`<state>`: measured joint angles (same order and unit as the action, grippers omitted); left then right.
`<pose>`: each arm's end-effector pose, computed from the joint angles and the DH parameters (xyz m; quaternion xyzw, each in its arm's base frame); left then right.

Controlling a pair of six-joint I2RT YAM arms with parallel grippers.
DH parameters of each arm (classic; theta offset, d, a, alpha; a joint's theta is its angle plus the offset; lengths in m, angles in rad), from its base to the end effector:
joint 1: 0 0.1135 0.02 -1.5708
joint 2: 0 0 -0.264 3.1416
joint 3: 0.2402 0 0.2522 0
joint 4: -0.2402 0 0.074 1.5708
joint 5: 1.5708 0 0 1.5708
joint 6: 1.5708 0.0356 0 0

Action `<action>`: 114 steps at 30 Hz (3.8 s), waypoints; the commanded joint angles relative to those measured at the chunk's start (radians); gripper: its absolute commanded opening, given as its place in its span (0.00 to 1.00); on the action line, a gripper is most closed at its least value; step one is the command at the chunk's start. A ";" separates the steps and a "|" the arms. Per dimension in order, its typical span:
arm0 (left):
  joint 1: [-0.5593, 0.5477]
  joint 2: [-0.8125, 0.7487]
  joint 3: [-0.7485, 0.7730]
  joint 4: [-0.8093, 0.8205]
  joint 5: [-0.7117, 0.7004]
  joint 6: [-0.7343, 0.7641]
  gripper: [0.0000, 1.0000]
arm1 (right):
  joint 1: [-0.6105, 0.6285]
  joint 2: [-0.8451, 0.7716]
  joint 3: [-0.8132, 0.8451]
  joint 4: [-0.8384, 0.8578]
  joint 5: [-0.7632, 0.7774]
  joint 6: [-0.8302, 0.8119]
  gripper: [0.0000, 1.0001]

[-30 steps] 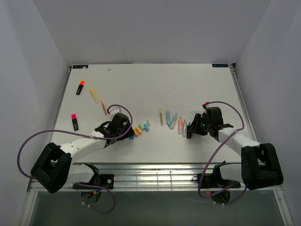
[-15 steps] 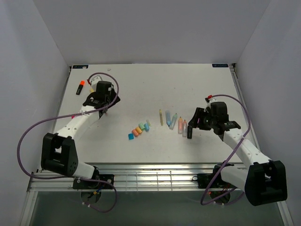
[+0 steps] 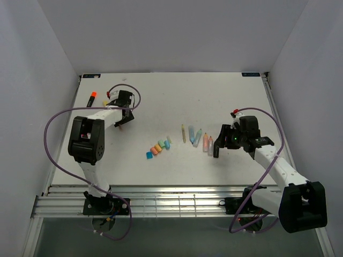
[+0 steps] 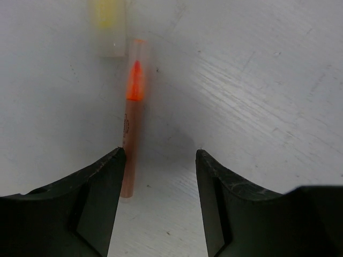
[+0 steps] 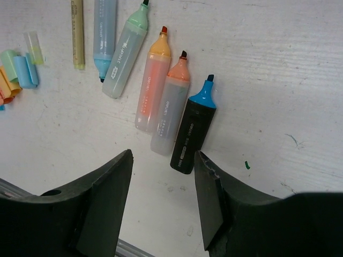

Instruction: Open the pen caps

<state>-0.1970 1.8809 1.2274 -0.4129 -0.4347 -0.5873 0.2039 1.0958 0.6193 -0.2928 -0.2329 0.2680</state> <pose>0.3784 -0.0602 0.1706 -0.2361 0.9172 0.0998 0.3050 0.2162 0.0531 0.2137 -0.0160 0.9155 0.1946 0.3517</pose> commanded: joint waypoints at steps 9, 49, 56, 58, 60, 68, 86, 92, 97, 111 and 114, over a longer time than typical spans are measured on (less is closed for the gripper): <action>0.011 -0.009 -0.035 0.037 -0.111 0.018 0.65 | 0.003 -0.039 0.016 0.038 -0.059 -0.016 0.55; -0.350 -0.374 -0.193 0.212 0.350 -0.144 0.00 | 0.297 -0.039 0.109 0.226 -0.181 0.301 0.57; -0.504 -0.503 -0.295 0.233 0.297 -0.252 0.00 | 0.474 0.064 0.109 0.438 -0.122 0.398 0.57; -0.531 -0.511 -0.304 0.233 0.291 -0.270 0.00 | 0.500 0.081 0.118 0.452 -0.097 0.405 0.57; -0.564 -0.520 -0.305 0.230 0.266 -0.298 0.00 | 0.515 0.098 0.112 0.486 -0.065 0.416 0.56; -0.644 -0.532 -0.312 0.220 0.175 -0.384 0.00 | 0.549 0.148 0.099 0.574 -0.023 0.455 0.53; -0.677 -0.537 -0.313 0.244 0.188 -0.453 0.00 | 0.552 0.183 0.071 0.586 0.061 0.435 0.40; -0.685 -0.539 -0.325 0.264 0.195 -0.474 0.00 | 0.552 0.196 0.065 0.607 0.078 0.436 0.21; -0.687 -0.539 -0.336 0.281 0.192 -0.457 0.00 | 0.554 0.182 0.057 0.583 0.087 0.430 0.08; -0.659 -0.513 -0.232 0.167 0.031 -0.335 0.78 | 0.554 0.043 -0.006 0.500 0.006 0.445 0.08; -0.650 -0.511 -0.229 0.183 0.047 -0.329 0.76 | 0.552 0.026 -0.013 0.486 -0.009 0.441 0.08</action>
<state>-0.8585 1.3743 0.9665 -0.2352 -0.3744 -0.9432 0.7532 1.1500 0.6174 0.1963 -0.2115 0.7082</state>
